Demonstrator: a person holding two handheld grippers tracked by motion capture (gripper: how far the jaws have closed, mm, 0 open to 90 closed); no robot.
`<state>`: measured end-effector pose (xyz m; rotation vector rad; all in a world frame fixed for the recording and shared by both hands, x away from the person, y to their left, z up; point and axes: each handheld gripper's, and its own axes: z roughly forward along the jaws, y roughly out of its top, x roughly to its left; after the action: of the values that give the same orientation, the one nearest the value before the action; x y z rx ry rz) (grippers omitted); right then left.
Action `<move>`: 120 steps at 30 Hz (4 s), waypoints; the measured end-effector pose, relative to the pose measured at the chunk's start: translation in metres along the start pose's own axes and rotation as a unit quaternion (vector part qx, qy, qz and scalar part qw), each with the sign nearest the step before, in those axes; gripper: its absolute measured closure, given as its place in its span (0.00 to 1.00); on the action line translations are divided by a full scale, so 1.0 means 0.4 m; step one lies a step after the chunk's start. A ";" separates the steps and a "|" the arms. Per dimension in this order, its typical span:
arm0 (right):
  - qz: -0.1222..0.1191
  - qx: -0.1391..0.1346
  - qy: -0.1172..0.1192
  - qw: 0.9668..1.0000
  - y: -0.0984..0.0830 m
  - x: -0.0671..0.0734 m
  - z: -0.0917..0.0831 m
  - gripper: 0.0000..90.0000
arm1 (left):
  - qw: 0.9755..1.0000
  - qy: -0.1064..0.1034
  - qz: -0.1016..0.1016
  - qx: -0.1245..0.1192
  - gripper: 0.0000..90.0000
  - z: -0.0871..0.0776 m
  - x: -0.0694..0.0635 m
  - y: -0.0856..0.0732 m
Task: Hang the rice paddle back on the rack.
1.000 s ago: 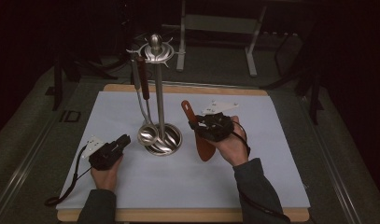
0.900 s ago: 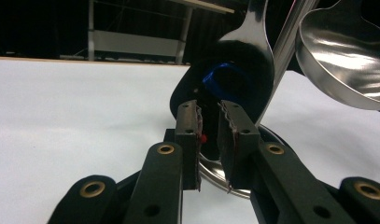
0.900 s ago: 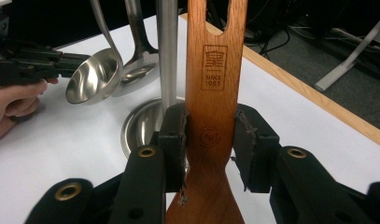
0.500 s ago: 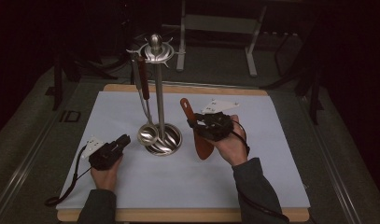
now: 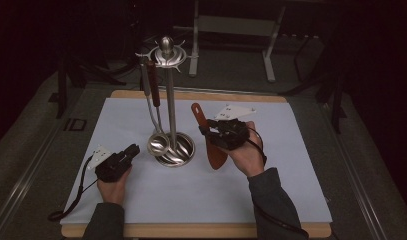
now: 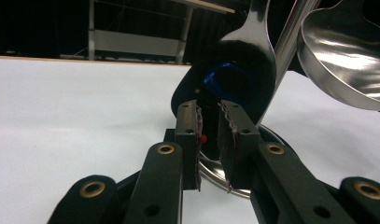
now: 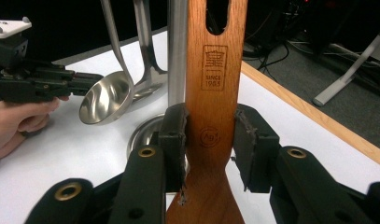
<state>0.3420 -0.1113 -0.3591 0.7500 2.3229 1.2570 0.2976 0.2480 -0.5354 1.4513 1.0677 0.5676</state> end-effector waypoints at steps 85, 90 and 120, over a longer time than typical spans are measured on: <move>-0.016 -0.124 0.012 0.992 0.154 0.038 -0.110 0.74 | 1.000 -0.001 0.000 0.000 0.87 0.000 0.000 0.000; -0.013 -0.138 0.011 0.990 0.172 0.041 -0.112 0.74 | 1.000 -0.001 0.000 -0.001 0.87 0.000 0.000 0.000; -0.010 -0.131 0.020 0.991 0.199 0.051 -0.072 0.62 | 1.000 -0.002 0.000 -0.001 0.87 0.000 0.001 0.001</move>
<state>0.3310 -0.0808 -0.2780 0.6147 2.1327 1.5420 0.2977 0.2482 -0.5352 1.4500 1.0637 0.5661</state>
